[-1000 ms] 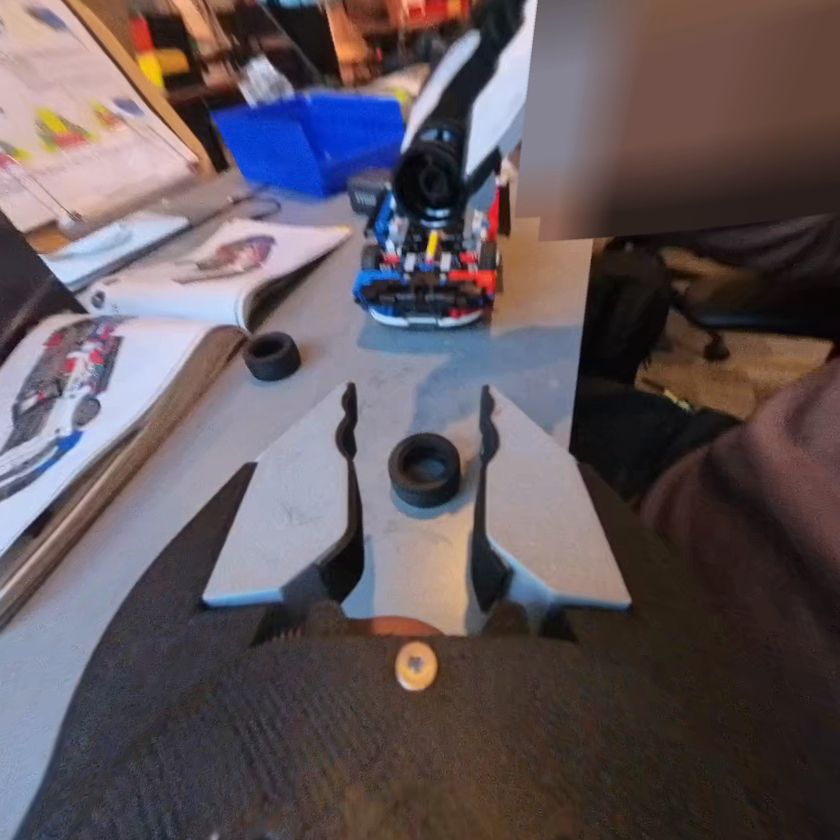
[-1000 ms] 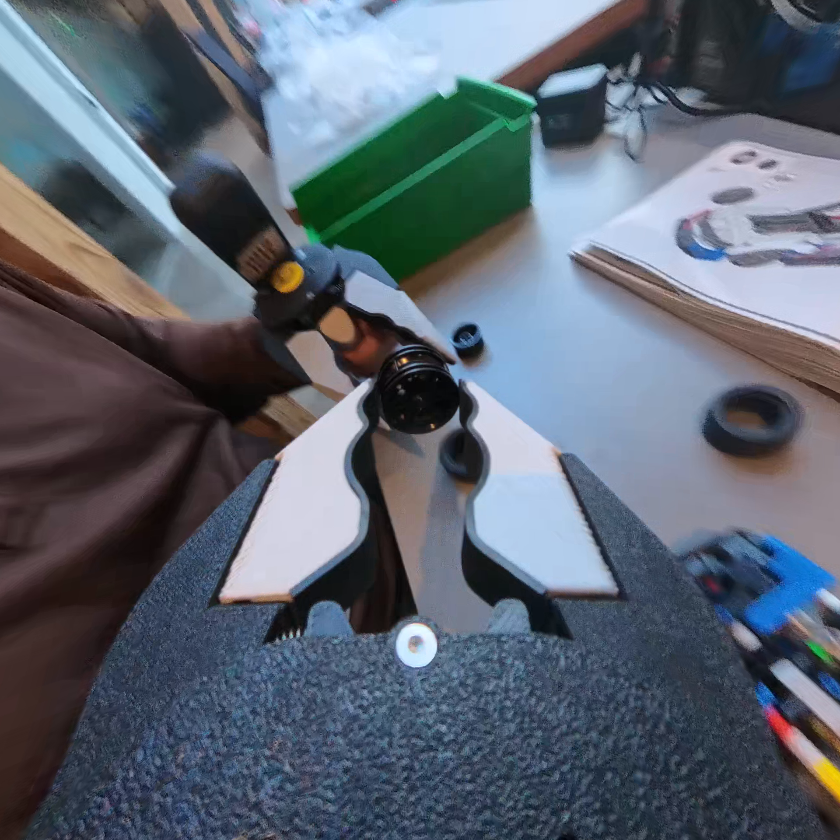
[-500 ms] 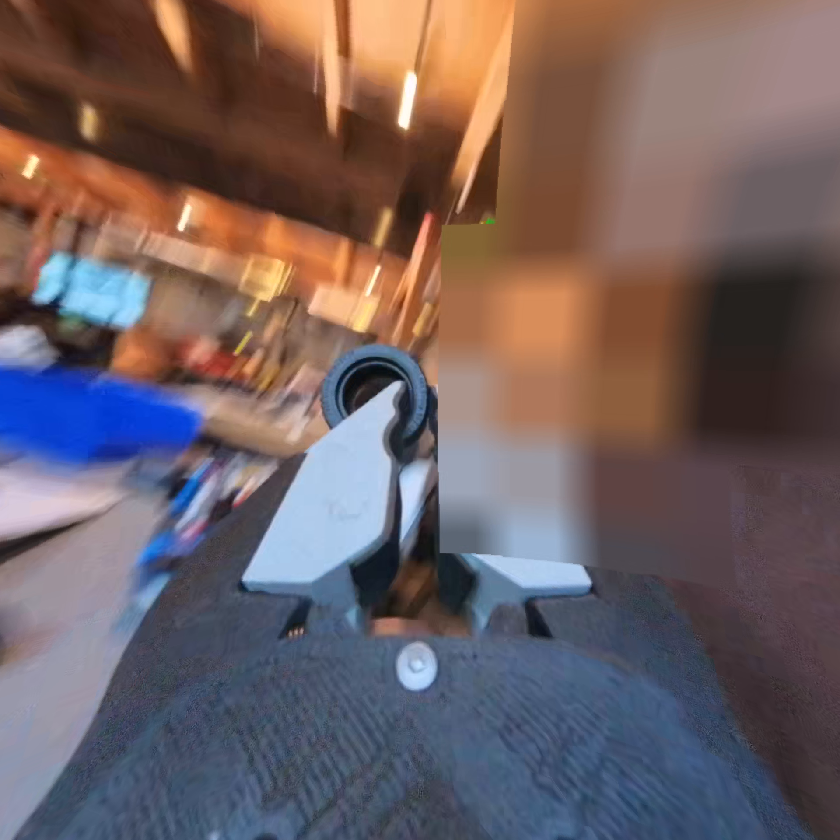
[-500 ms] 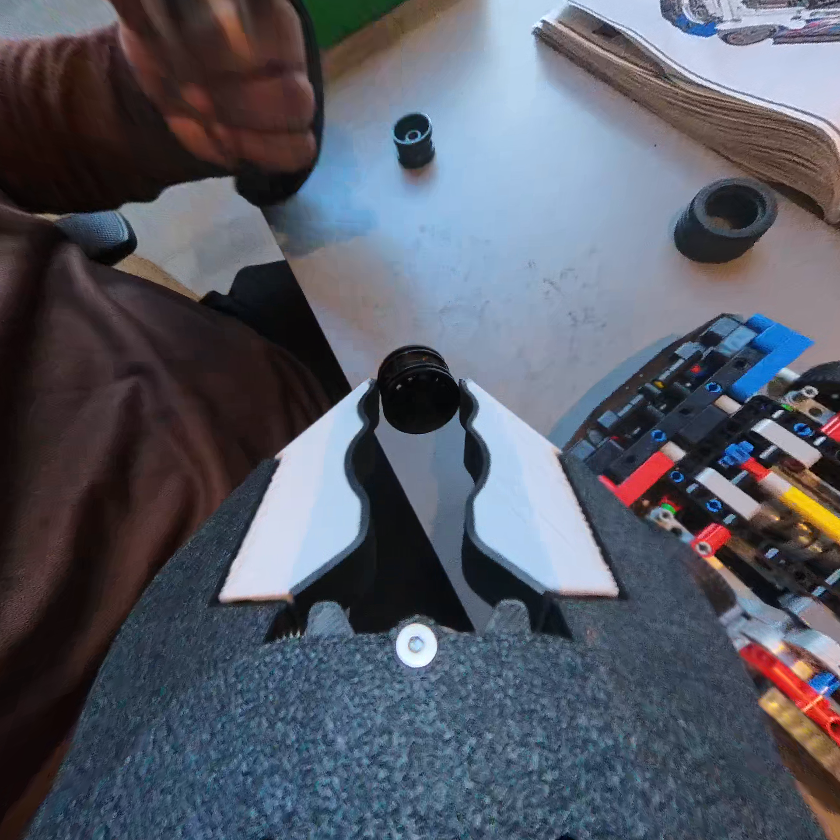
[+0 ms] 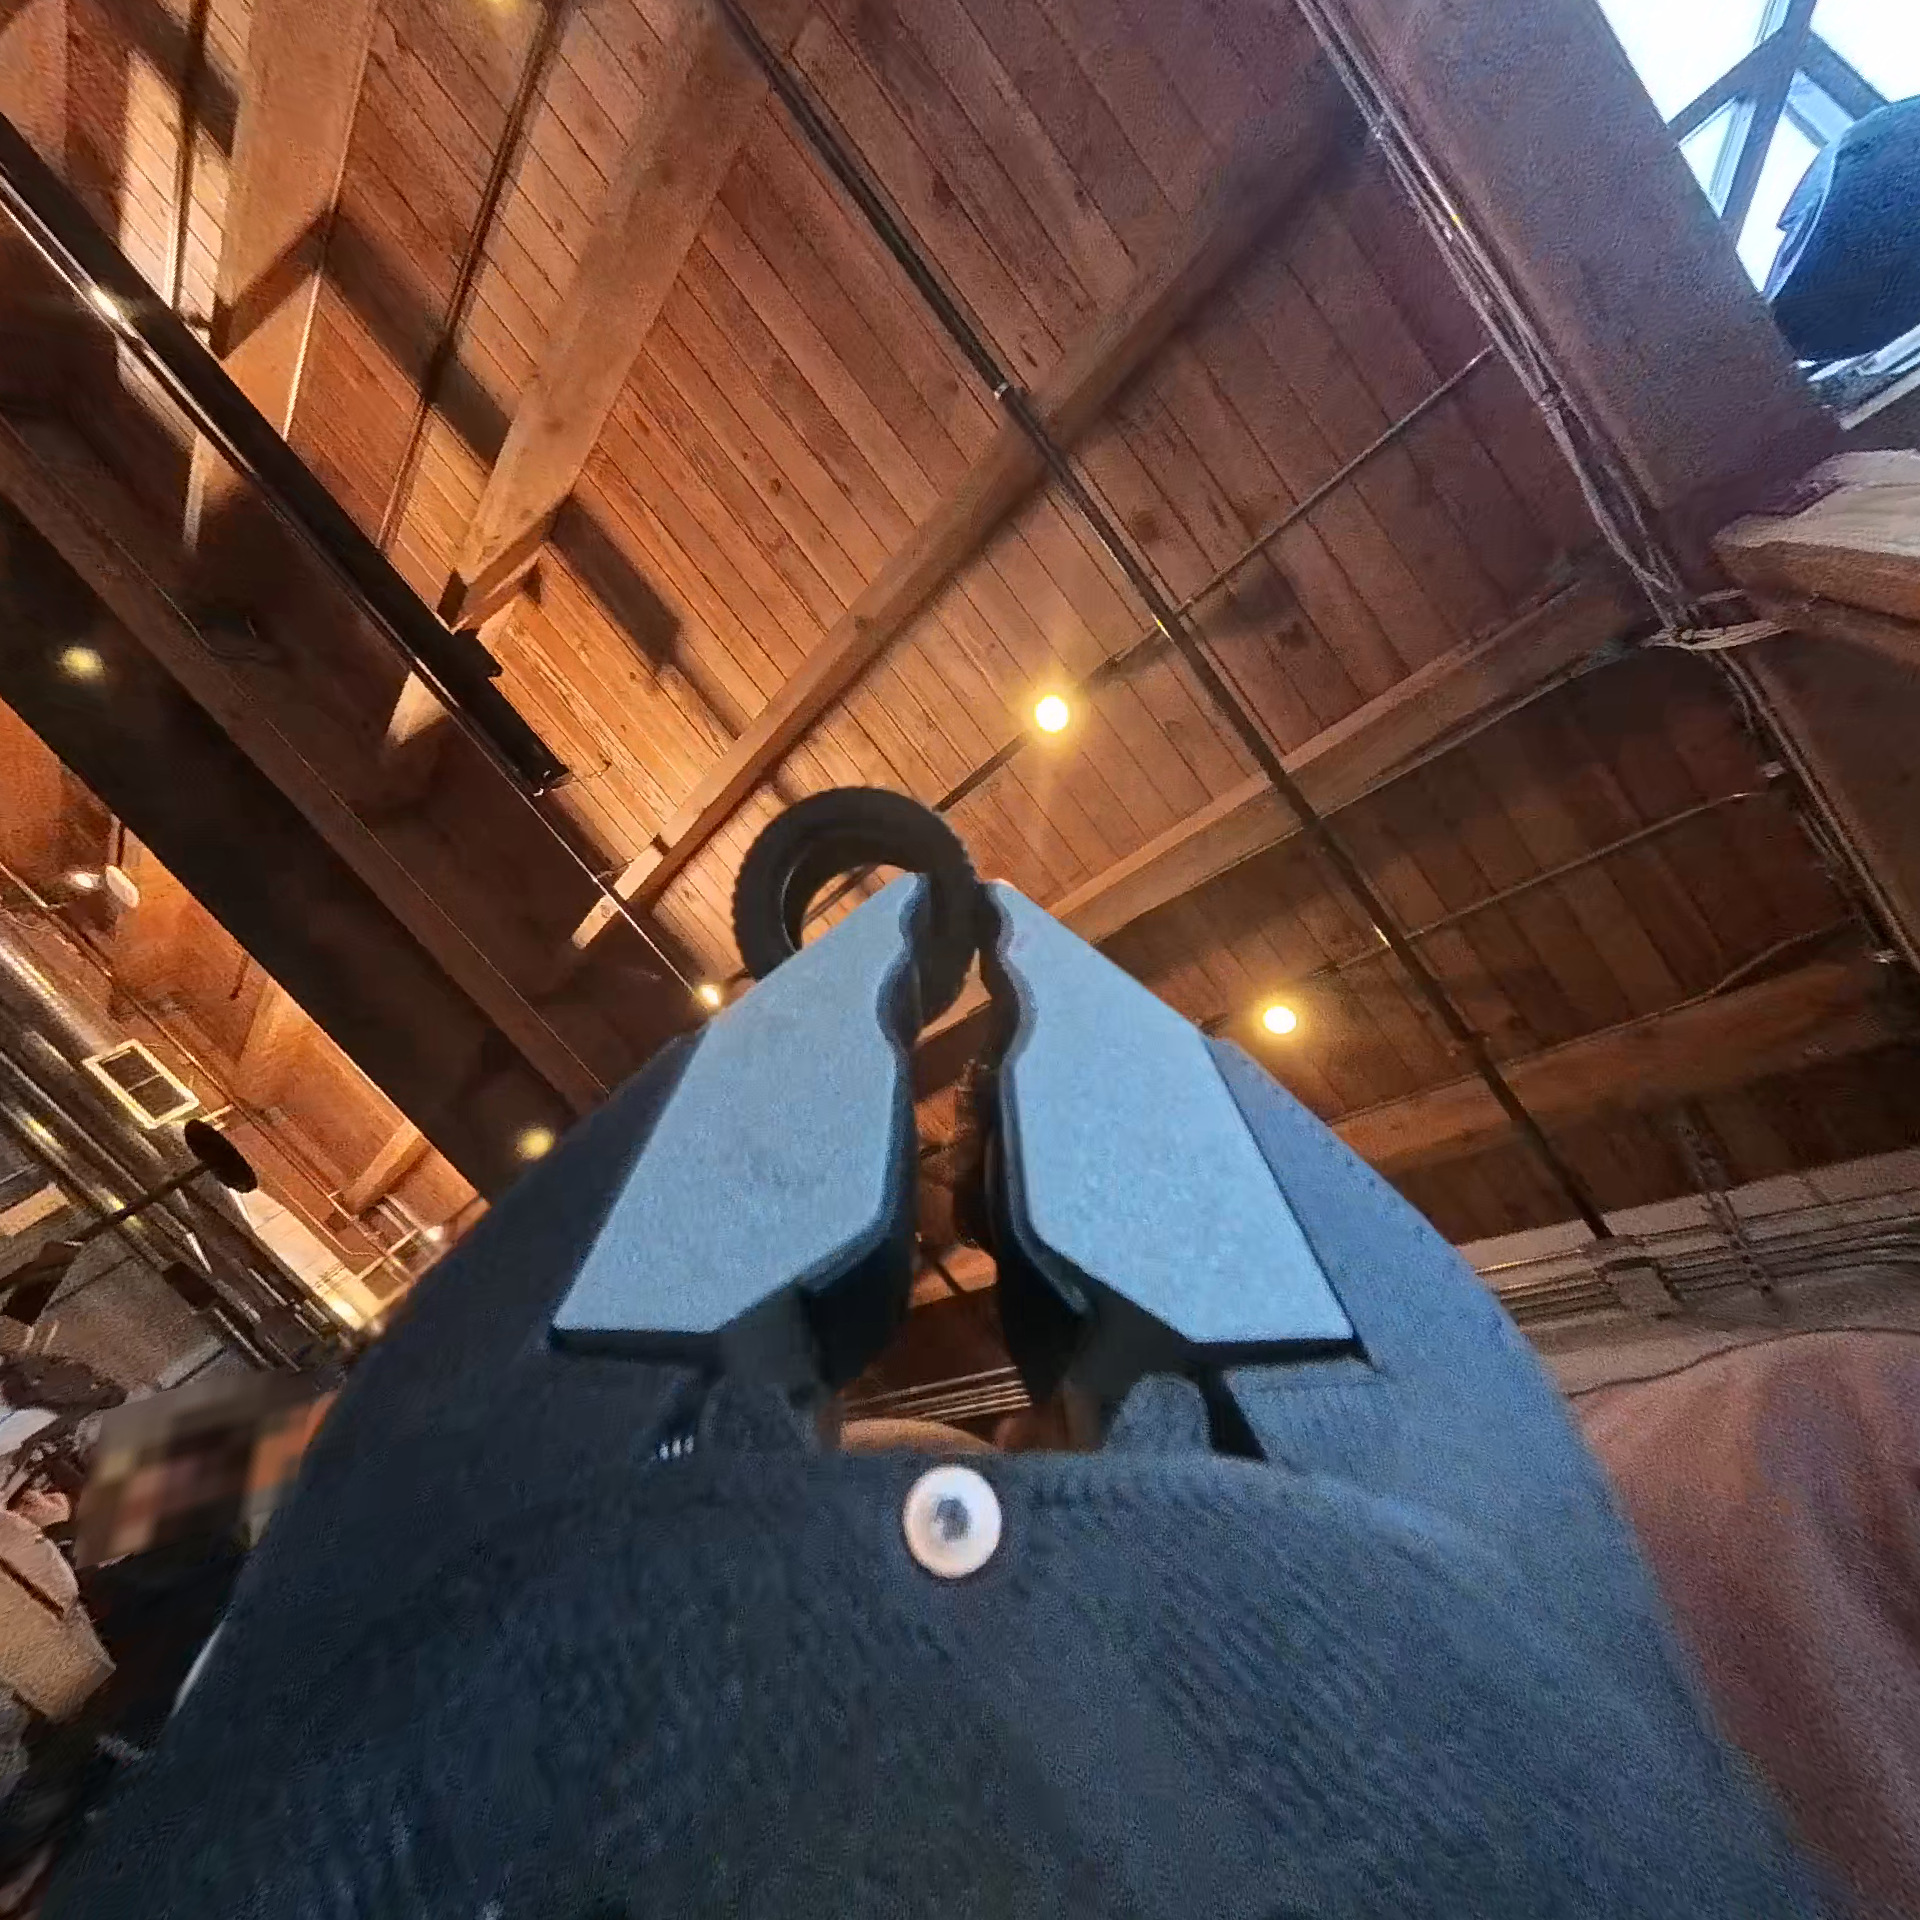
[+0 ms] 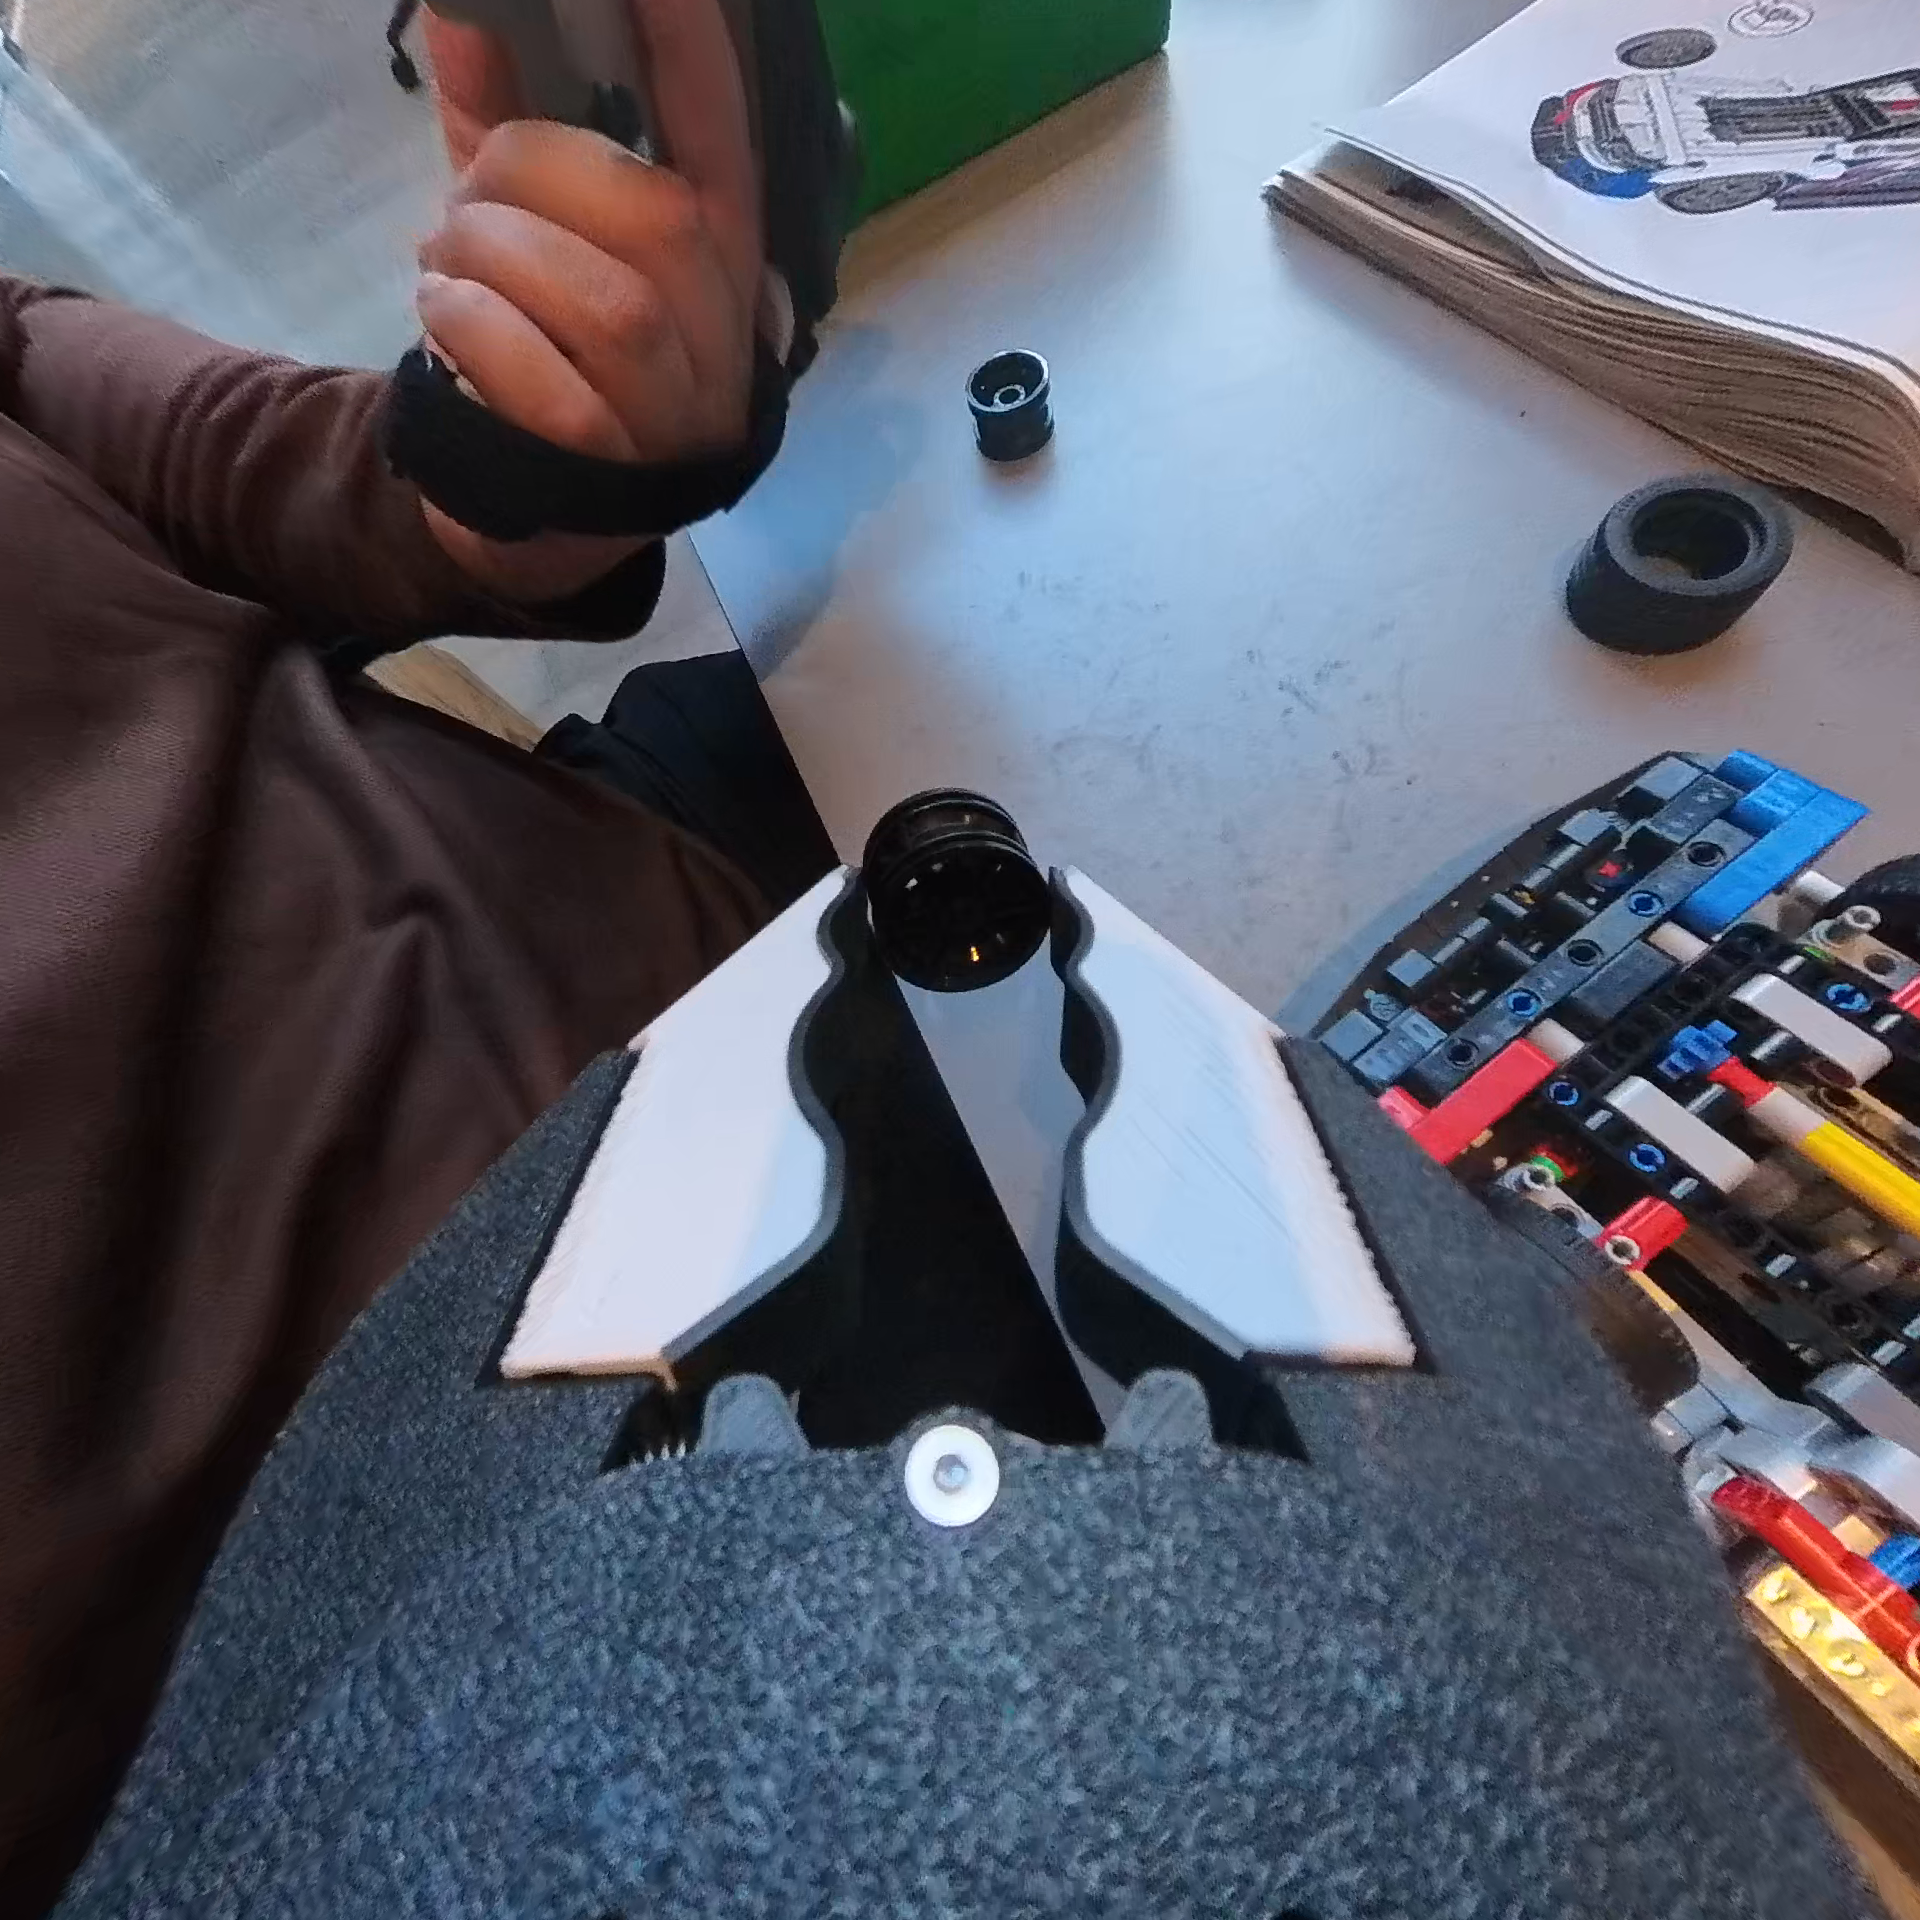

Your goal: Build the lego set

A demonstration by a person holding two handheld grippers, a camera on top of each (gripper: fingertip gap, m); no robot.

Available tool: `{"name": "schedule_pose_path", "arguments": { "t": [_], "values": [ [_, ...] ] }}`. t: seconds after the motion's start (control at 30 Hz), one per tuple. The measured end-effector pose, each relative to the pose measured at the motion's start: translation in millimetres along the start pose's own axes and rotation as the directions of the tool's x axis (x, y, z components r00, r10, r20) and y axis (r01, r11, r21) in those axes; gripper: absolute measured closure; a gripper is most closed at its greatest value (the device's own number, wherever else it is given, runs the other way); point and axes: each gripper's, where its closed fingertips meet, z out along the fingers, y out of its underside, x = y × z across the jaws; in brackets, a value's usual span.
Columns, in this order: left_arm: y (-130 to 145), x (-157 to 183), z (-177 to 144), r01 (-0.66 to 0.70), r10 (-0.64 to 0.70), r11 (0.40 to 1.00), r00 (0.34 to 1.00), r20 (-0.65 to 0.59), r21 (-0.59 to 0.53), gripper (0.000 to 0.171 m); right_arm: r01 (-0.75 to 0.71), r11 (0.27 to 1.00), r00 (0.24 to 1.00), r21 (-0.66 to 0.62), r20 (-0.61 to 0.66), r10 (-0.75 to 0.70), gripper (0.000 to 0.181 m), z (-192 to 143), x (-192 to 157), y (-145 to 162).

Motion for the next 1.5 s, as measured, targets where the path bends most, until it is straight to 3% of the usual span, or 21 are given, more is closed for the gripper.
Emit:
{"name": "schedule_pose_path", "arguments": {
  "t": [0.2, 0.23, 0.3, 0.33, 0.37, 0.4, 0.43, 0.47, 0.5, 0.57, 0.67, 0.77, 0.97, 1.1, 1.23, 1.4, 1.5],
  "values": [
    [3, -4, -8, 0.023, -0.022, 0.999, 1.0, 0.019, -0.023, 0.167, 0.002, 1.0, 1.0, -0.008, -0.005, -0.002, 0.149, 2, -2, -1],
    [10, -9, -9, 0.004, 0.001, 0.996, 0.998, 0.059, -0.085, 0.167, 0.005, 1.0, 1.0, -0.015, -0.013, -0.005, 0.149, 3, -2, 0],
    [40, -35, -17, -0.05, 0.145, 0.929, 0.96, 0.237, -0.366, 0.167, 0.02, 0.999, 0.998, -0.035, -0.053, -0.022, 0.15, 3, 3, 4],
    [57, -53, -31, -0.048, 0.271, 0.829, 0.906, 0.325, -0.557, 0.167, 0.025, 0.999, 0.996, -0.043, -0.082, -0.028, 0.15, 1, 7, 7],
    [73, -70, -54, -0.031, 0.442, 0.66, 0.824, 0.354, -0.751, 0.167, 0.025, 0.999, 0.994, -0.046, -0.109, -0.03, 0.15, 0, 11, 9],
    [76, -88, -84, -0.003, 0.648, 0.431, 0.697, 0.307, -0.902, 0.167, 0.02, 0.999, 0.992, -0.043, -0.12, -0.025, 0.15, -2, 13, 12],
    [66, -102, -113, 0.045, 0.816, 0.19, 0.548, 0.183, -0.981, 0.167, 0.011, 0.999, 0.993, -0.035, -0.119, -0.015, 0.15, -1, 13, 14],
    [54, -110, -136, 0.117, 0.9, -0.04, 0.436, 0.016, -0.992, 0.167, -0.002, 1.0, 0.993, -0.023, -0.115, 0.0, 0.15, 1, 12, 17],
    [45, -111, -153, 0.19, 0.915, -0.22, 0.381, -0.134, -0.957, 0.167, -0.022, 1.0, 0.994, -0.012, -0.107, 0.02, 0.15, 5, 11, 19],
    [40, -110, -172, 0.281, 0.869, -0.431, 0.384, -0.311, -0.857, 0.166, -0.058, 0.998, 0.997, 0.016, -0.059, 0.059, 0.15, 20, 2, 23],
    [44, -110, -190, 0.313, 0.784, -0.592, 0.438, -0.44, -0.742, 0.166, -0.031, 0.999, 0.999, -0.033, -0.046, 0.029, 0.15, 47, -9, 34],
    [48, -112, -198, 0.299, 0.745, -0.642, 0.462, -0.482, -0.706, 0.165, 0.06, 0.994, 0.991, -0.091, -0.115, -0.071, 0.151, 62, -7, 40],
    [52, -109, -197, 0.262, 0.767, -0.595, 0.468, -0.44, -0.76, 0.147, 0.246, 0.925, 0.916, -0.29, -0.241, -0.32, 0.151, 75, 8, 29],
    [44, -104, -196, 0.259, 0.784, -0.582, 0.433, -0.446, -0.771, 0.136, 0.288, 0.865, 0.888, -0.411, -0.223, -0.401, 0.151, 88, 16, 19],
    [40, -94, -187, 0.211, 0.81, -0.531, 0.412, -0.418, -0.821, 0.136, 0.259, 0.849, 0.916, -0.461, -0.163, -0.368, 0.151, 100, 21, 27],
    [27, -90, -180, 0.175, 0.859, -0.454, 0.345, -0.378, -0.873, 0.134, 0.188, 0.886, 0.955, -0.424, -0.131, -0.265, 0.152, 103, 22, 28],
    [22, -93, -182, 0.185, 0.875, -0.424, 0.336, -0.348, -0.887, 0.125, 0.145, 0.9, 0.97, -0.41, -0.122, -0.212, 0.142, 100, 20, 29]
  ]
}}
